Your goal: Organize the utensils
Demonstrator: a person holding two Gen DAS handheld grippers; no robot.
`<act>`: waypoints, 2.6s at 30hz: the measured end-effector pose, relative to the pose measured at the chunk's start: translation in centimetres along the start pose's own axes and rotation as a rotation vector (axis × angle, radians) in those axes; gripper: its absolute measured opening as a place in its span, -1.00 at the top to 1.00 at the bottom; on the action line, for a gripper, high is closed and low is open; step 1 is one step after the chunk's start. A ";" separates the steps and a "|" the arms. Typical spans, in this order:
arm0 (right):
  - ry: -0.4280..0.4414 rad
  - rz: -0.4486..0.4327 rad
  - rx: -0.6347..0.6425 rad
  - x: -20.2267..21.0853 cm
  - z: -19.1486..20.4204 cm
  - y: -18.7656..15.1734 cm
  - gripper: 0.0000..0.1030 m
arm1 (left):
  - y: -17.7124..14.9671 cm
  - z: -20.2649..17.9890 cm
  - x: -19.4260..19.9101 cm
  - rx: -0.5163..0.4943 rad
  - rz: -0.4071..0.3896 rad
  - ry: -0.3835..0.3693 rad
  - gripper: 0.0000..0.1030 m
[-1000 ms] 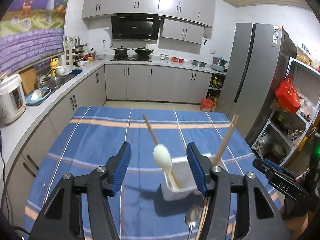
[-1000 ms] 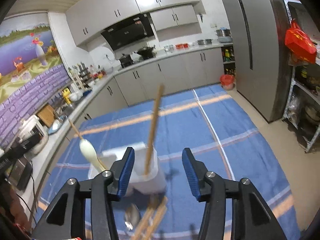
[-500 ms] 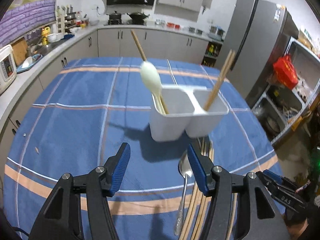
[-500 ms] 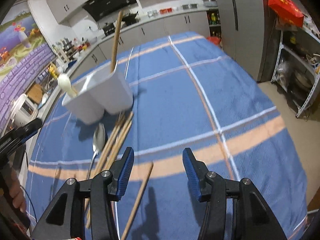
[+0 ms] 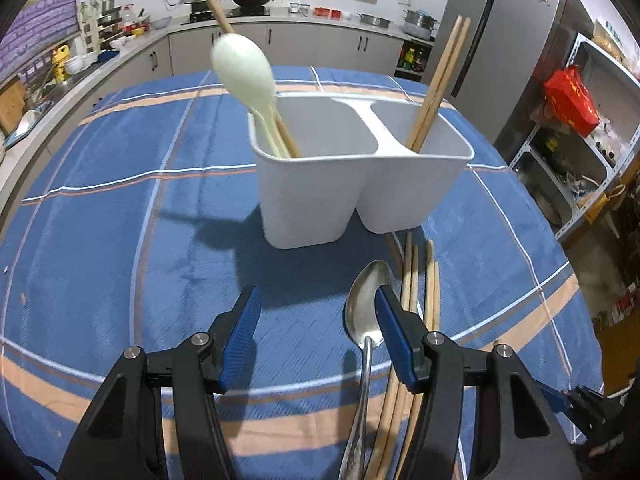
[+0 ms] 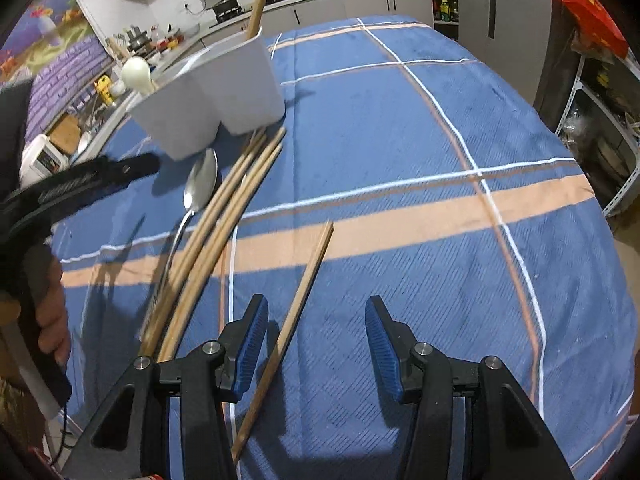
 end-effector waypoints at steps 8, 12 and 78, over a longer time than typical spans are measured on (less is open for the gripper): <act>-0.066 0.011 0.063 -0.8 1.7 0.4 0.08 | 0.8 -0.7 -3.2 -0.015 0.040 -0.076 -0.13; -0.104 0.029 0.124 -1.3 3.3 0.4 0.35 | 1.0 -1.1 -4.2 -0.020 0.059 -0.115 -0.13; 0.208 -0.355 -0.025 12.8 -0.8 3.9 0.89 | -1.3 1.5 21.5 0.014 -0.369 0.010 0.98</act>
Point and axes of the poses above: each gripper's, at about its wrist camera, not at the fingertips, and x roughly against the way its jaws point, z to its left, y to its top, the point moved 3 cm from there along -x, roughly the way its jaws point, and after that the axes turned 4 degrees about -x, right-handed, at the moved point
